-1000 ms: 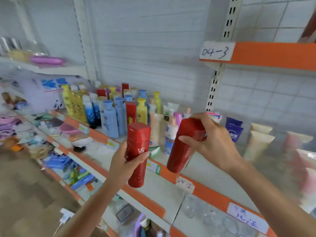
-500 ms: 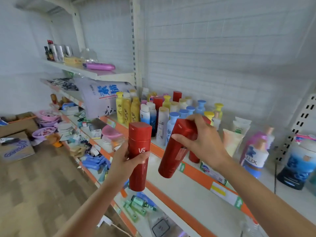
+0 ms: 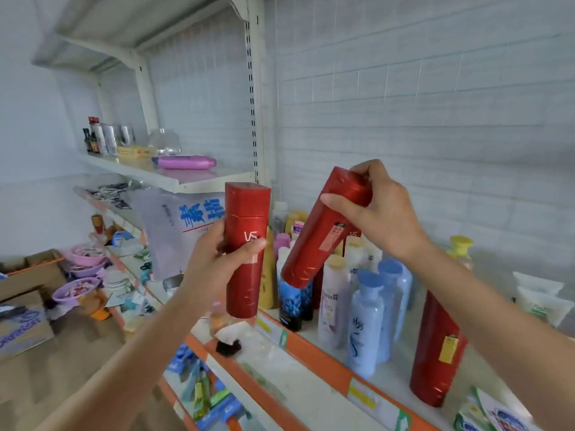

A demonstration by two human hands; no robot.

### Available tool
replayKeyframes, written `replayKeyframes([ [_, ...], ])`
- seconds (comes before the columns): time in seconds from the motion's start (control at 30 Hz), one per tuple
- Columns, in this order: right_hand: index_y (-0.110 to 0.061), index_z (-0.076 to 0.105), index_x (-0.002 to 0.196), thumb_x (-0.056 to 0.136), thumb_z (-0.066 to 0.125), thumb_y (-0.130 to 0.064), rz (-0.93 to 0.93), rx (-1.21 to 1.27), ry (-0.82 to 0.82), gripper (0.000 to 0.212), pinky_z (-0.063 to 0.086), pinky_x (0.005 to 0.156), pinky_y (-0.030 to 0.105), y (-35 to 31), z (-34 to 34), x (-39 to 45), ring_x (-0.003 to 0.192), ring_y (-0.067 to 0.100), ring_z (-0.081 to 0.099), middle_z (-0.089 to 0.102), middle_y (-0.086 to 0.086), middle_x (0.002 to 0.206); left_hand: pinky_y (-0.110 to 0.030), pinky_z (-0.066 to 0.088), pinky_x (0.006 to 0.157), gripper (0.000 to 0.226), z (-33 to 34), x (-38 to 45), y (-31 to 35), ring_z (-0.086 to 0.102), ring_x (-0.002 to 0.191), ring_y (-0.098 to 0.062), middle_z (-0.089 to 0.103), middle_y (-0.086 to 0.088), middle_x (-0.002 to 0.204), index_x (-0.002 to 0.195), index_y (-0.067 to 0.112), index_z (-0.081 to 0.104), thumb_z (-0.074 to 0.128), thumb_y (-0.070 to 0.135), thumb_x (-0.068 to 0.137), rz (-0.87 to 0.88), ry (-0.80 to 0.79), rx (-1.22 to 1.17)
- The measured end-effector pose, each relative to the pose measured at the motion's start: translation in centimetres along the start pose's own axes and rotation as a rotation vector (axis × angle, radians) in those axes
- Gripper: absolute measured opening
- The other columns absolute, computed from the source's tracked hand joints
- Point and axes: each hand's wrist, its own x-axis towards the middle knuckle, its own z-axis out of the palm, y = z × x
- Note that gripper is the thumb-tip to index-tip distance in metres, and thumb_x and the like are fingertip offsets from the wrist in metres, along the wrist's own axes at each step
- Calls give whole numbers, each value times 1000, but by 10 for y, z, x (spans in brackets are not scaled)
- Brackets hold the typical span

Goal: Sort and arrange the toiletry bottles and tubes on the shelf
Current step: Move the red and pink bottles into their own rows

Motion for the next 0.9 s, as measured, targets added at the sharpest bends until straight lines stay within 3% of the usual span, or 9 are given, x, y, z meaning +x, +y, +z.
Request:
replayKeyframes([
  [0.13,-12,45,113,79,69,-40,-19,-37,147,50,42,75,24,14,-5,53,82,15,53,54,-8,86,-27,49,79,48,10,69,-4,66,93,-12,69,4,101,107,29,58,71,39,61,61,-30,-39],
  [0.23,-9,43,118,80,68,-40,-39,-116,219,54,40,75,25,29,-1,86,85,15,51,53,-5,94,-28,49,81,40,19,108,-14,65,94,-9,68,7,101,102,34,57,75,35,67,92,-74,-45],
  [0.43,-8,41,118,83,64,-41,-18,-385,182,54,43,76,32,75,24,135,91,23,54,56,7,112,-13,48,72,35,35,172,-39,63,87,2,67,9,101,105,26,55,72,16,76,140,-144,-125],
  [0.5,-7,41,117,83,64,-40,7,-454,133,53,44,78,36,88,33,148,92,27,55,54,8,113,-12,49,71,34,36,192,-45,64,84,3,67,8,98,102,27,56,72,15,74,150,-183,-161],
  [0.6,-10,41,119,83,64,-39,111,-540,9,52,40,75,31,104,47,167,87,22,50,50,2,101,-25,50,79,38,35,221,-54,65,89,-8,68,8,94,100,28,57,74,25,65,153,-243,-235],
  [0.73,-10,45,111,79,68,-32,312,-570,-168,45,42,67,33,129,68,181,80,23,51,49,-2,79,-21,49,76,41,29,252,-65,65,88,-5,70,11,90,98,31,59,72,31,60,171,-315,-283],
  [0.8,-10,47,111,77,71,-31,422,-571,-281,46,48,65,34,140,77,182,77,22,54,54,3,85,-26,49,80,43,26,263,-72,65,91,-7,70,12,91,101,31,59,72,32,60,167,-346,-297],
  [0.9,-11,49,112,75,73,-30,498,-610,-412,48,45,58,25,155,92,176,75,19,54,57,5,92,-30,49,82,47,24,273,-81,65,92,-9,69,11,92,103,29,59,73,32,58,141,-394,-339],
])
